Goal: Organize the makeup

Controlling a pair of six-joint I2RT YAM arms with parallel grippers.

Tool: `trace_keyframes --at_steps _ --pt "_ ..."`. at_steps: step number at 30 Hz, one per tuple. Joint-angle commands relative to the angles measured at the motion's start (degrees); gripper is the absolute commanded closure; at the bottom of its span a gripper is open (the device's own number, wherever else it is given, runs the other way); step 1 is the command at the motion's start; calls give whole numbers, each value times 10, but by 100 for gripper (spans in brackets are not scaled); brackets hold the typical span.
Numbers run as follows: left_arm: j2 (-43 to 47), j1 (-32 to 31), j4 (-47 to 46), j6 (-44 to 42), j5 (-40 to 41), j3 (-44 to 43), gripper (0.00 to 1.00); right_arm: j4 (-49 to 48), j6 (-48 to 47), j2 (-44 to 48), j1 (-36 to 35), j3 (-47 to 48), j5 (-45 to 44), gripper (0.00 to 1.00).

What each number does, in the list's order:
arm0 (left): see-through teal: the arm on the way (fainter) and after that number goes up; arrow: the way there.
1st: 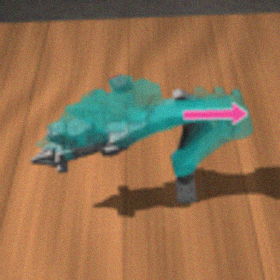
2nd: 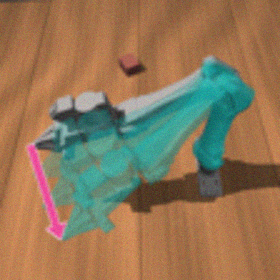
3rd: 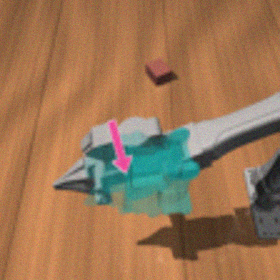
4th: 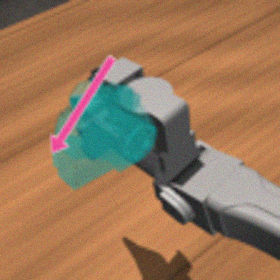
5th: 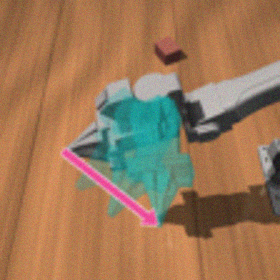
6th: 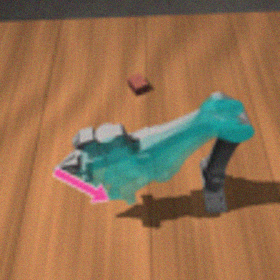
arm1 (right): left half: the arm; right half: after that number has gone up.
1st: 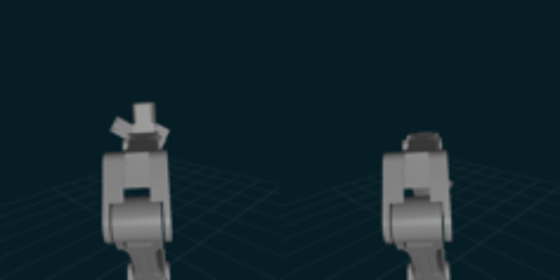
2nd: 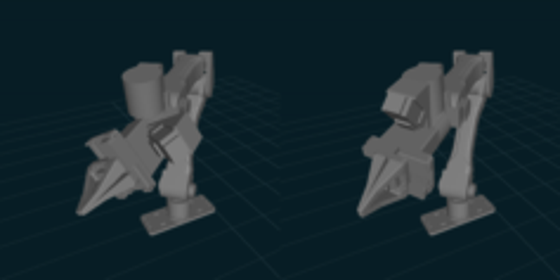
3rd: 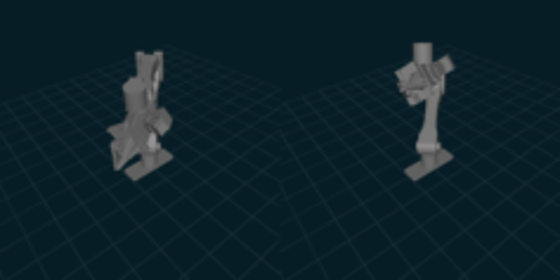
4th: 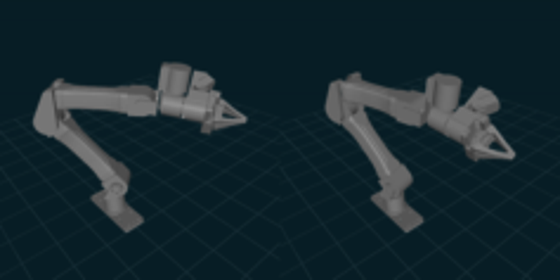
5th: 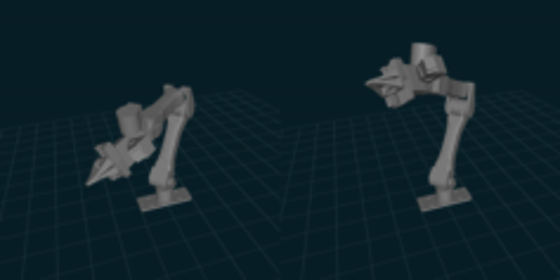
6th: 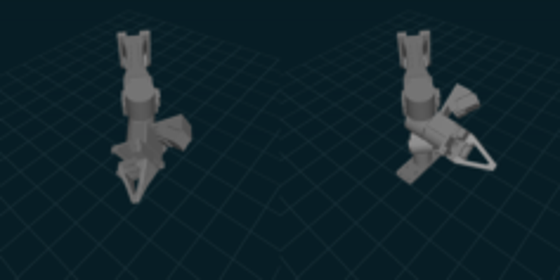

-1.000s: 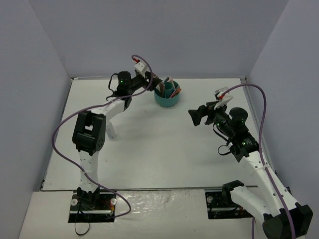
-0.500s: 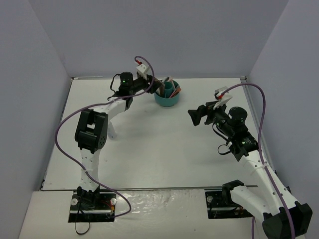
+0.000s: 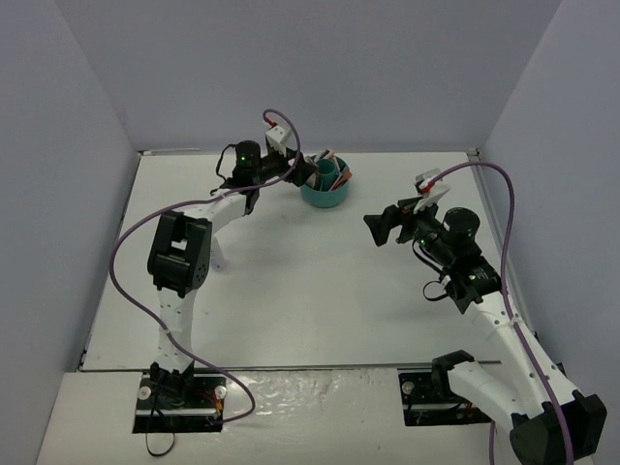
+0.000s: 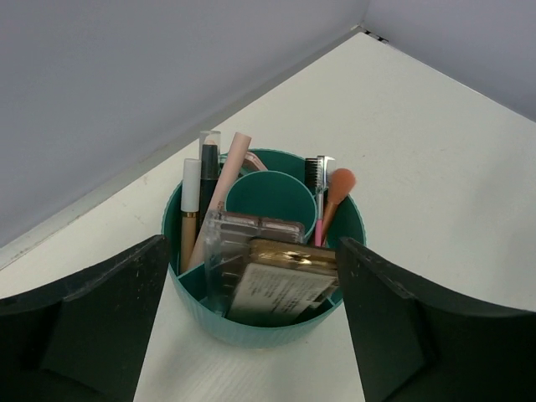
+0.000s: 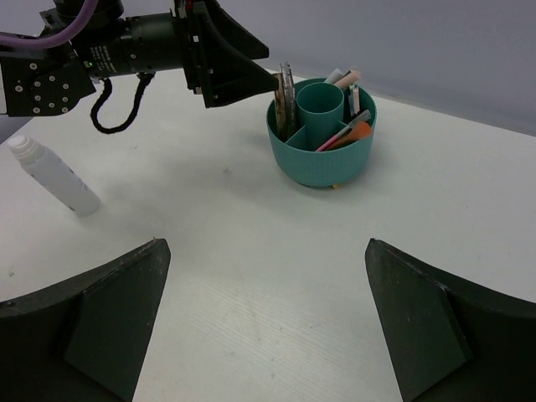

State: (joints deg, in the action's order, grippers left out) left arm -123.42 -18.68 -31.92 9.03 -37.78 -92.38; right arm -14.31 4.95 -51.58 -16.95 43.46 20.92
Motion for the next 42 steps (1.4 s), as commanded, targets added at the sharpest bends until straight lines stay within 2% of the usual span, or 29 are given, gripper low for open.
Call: trace_keyframes --at_steps 1,6,11,15,18,20,25,31,35,38,42 --pt "36 1 -37 3 12 -35 14 -49 2 -5 -1 3 16 0" --pt "68 0 -40 18 27 -27 5 -44 3 -3 -1 6 16 0" --pt "156 0 0 32 81 5 3 -35 9 -8 -1 15 19 0" --pt "270 0 129 29 191 55 3 -28 19 -18 -1 18 19 0" --pt "374 1 232 37 318 92 3 -28 24 -19 -1 15 18 0" --pt "434 1 319 57 391 155 3 -30 27 -18 -2 12 21 0" --pt "578 1 380 101 520 308 3 -48 37 -15 -3 -2 37 0" --pt "687 5 359 126 609 476 3 -70 49 -19 -4 -18 61 0" --pt "720 4 272 136 639 549 3 -73 52 -12 -4 -24 64 0" --pt "718 4 225 135 641 586 4 -69 50 -8 -4 -26 63 0" --pt "672 4 152 115 638 612 9 -69 48 -5 -4 -29 65 0"
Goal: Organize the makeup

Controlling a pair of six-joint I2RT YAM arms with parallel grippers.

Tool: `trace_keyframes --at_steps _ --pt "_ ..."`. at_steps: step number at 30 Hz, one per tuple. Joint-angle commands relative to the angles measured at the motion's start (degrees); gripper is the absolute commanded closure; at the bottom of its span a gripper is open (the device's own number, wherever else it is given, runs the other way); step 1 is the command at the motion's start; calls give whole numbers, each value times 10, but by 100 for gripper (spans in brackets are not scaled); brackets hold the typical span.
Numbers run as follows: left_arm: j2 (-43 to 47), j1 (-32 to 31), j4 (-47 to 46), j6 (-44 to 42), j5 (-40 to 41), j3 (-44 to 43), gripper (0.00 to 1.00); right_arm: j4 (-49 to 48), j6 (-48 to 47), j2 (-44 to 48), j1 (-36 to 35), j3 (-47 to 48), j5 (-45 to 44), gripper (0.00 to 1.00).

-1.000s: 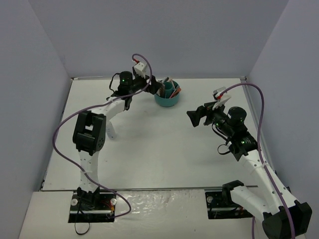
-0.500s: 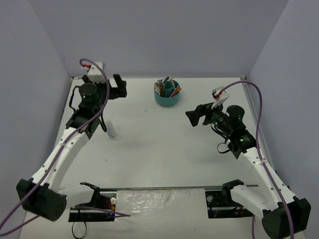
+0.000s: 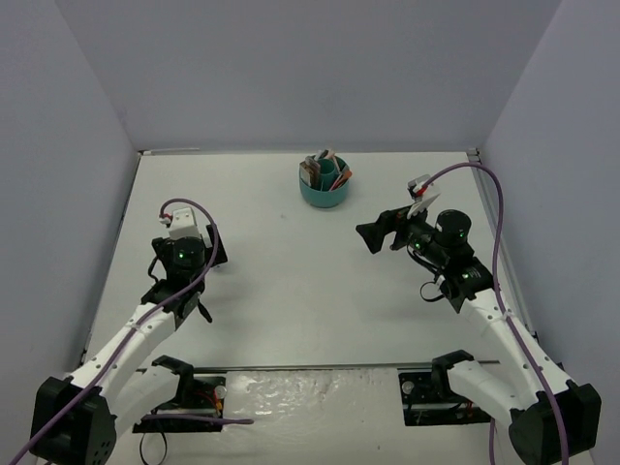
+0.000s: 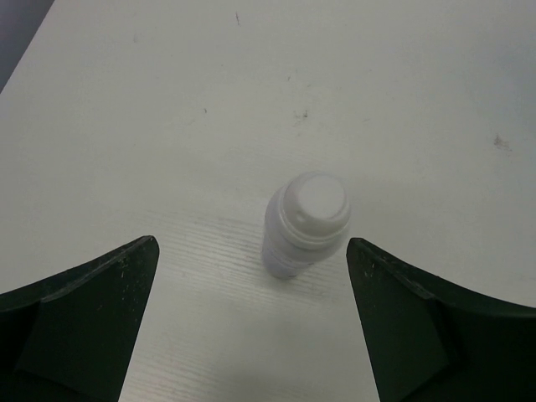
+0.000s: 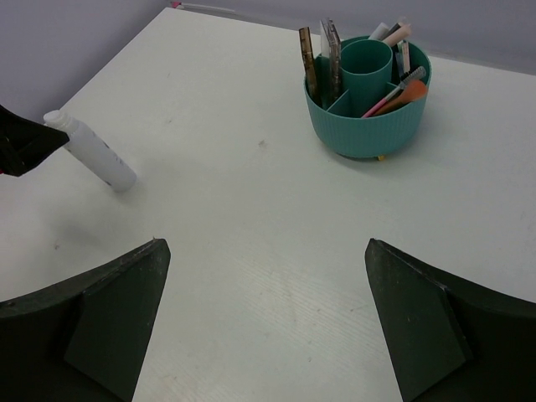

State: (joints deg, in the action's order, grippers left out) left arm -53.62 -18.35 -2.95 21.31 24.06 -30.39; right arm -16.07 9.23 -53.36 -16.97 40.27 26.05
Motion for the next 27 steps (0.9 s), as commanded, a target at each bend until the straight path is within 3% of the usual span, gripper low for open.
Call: trace_keyframes --at_steps 1,13,22,27 --pt "-40 1 -157 -9 15 -3 10 -51 5 12 -4 3 14 0" --pt "-107 1 -247 -19 -31 19 21 -58 5 7 -4 0 21 0" --pt "-145 1 -283 -15 -37 31 38 -56 3 11 -5 -3 20 0" --pt "-145 -2 -286 -13 -48 28 83 -56 3 15 -4 -3 16 0"
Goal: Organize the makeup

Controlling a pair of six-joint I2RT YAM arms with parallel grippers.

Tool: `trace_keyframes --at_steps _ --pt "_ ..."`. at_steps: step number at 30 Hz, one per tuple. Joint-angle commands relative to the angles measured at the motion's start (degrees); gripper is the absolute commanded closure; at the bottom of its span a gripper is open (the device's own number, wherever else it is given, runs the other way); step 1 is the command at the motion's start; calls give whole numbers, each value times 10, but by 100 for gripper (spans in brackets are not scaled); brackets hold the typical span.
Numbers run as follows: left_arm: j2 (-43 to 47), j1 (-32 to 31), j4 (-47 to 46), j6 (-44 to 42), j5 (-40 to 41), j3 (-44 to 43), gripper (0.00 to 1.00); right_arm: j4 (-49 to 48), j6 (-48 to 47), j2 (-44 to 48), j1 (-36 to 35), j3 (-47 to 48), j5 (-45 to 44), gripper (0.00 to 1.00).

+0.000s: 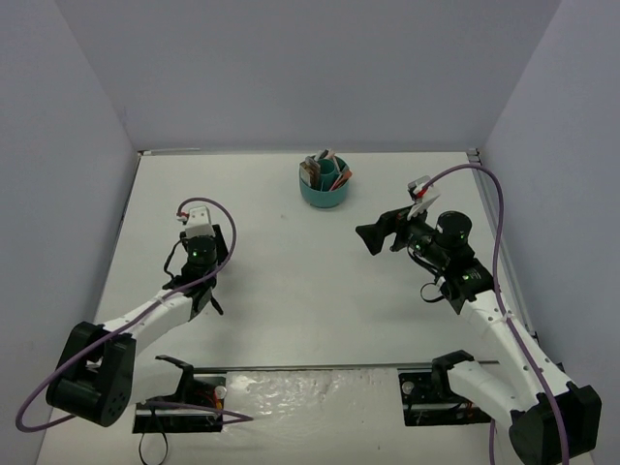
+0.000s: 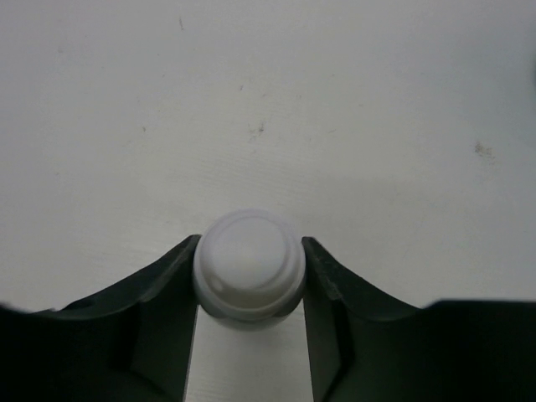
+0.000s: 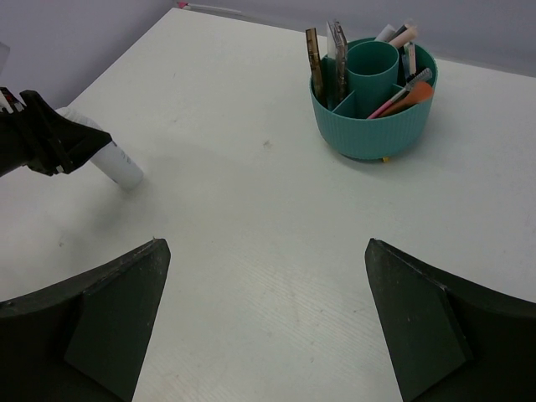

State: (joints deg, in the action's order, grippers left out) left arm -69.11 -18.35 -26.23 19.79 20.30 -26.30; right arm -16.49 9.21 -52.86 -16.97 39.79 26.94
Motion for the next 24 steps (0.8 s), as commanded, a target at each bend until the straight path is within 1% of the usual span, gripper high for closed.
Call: trace_keyframes --at_steps 1,3,4,8,9,11,15,18,24 --pt "13 -4 -51 0 -20 -18 89 -51 3 11 -4 2 7 0" --pt "17 -9 -47 -5 -36 -34 98 -50 3 12 -4 1 5 0" --pt "18 -14 -43 -10 -41 -50 100 -49 3 12 -4 1 3 0" --pt "0 -63 -25 -28 -63 -115 100 -45 4 20 -4 0 -9 0" --pt "-10 -84 -24 -33 -69 -133 100 -43 4 20 -4 1 -12 0" --pt "-44 -120 -19 -42 -85 -178 100 -38 4 23 -4 3 -19 0" --pt "-132 -162 -25 -35 -126 -251 100 -25 4 30 -3 7 -37 0" --pt "-182 -202 -26 -40 -134 -296 100 -14 4 36 -3 10 -49 0" --pt "-264 -244 -27 -39 -159 -360 100 -6 5 40 -3 8 -59 0"
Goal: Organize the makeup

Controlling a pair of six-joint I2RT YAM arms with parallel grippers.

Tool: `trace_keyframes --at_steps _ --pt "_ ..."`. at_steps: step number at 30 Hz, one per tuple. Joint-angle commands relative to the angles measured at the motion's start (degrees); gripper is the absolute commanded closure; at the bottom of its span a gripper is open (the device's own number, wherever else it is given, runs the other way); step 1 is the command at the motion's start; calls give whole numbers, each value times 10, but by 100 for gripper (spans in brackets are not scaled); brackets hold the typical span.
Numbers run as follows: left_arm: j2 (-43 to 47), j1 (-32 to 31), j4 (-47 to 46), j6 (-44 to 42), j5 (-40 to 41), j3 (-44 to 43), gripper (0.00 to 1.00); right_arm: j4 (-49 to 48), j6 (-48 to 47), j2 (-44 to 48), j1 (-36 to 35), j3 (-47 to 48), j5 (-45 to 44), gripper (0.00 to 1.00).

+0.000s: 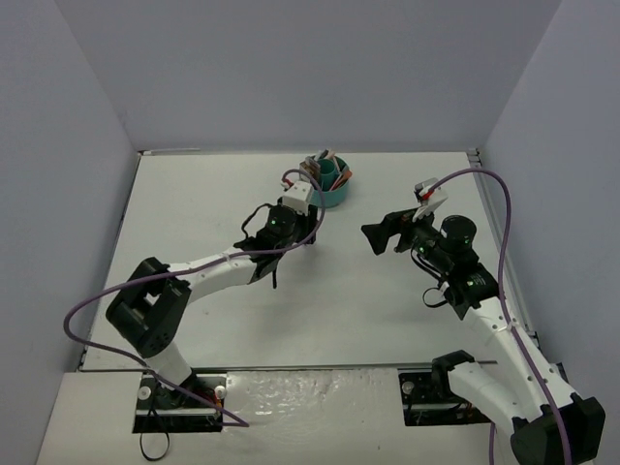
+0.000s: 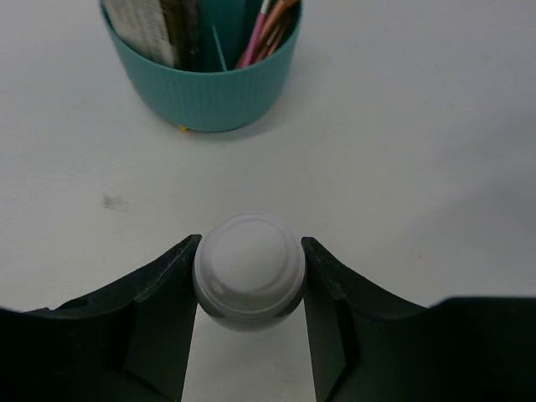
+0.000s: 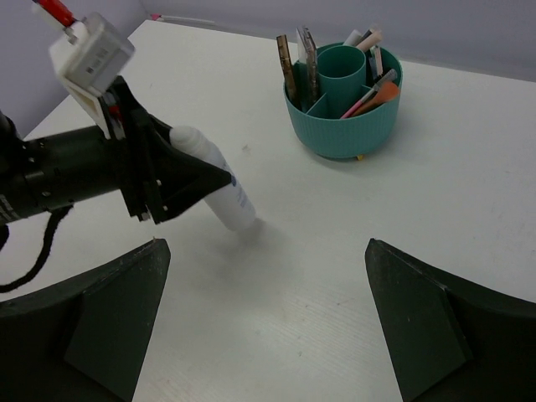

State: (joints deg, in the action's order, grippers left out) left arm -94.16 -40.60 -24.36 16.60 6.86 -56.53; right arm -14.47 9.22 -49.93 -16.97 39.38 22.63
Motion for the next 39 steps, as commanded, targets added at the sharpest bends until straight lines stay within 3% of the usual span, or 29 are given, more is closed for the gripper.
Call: trace_keyframes --at_steps 1,7,9,14,16,19,23,32,39 --pt "-26 -28 -46 -6 -29 -68 100 -25 4 11 -3 11 -19 0" --pt "-67 -48 -55 4 -45 -93 100 -19 4 8 -4 9 -24 0" --pt "-72 -48 -51 6 -46 -95 95 -18 4 6 -4 8 -24 0" --pt "-73 -51 -39 8 -43 -94 60 -18 2 -5 -4 8 -22 0" --pt "-67 -51 -36 7 -43 -92 41 -18 1 -7 -4 10 -18 0" --pt "-51 -51 -27 5 -36 -89 22 -18 0 -9 -4 15 -12 0" --pt "-10 -51 -6 -4 -29 -91 5 -13 -4 -13 -4 27 -6 0" --pt "155 -42 131 -2 47 -104 3 -11 -23 -48 -24 54 1 0" --pt "285 57 354 30 40 -115 3 -61 -69 -142 -108 74 -41 0"
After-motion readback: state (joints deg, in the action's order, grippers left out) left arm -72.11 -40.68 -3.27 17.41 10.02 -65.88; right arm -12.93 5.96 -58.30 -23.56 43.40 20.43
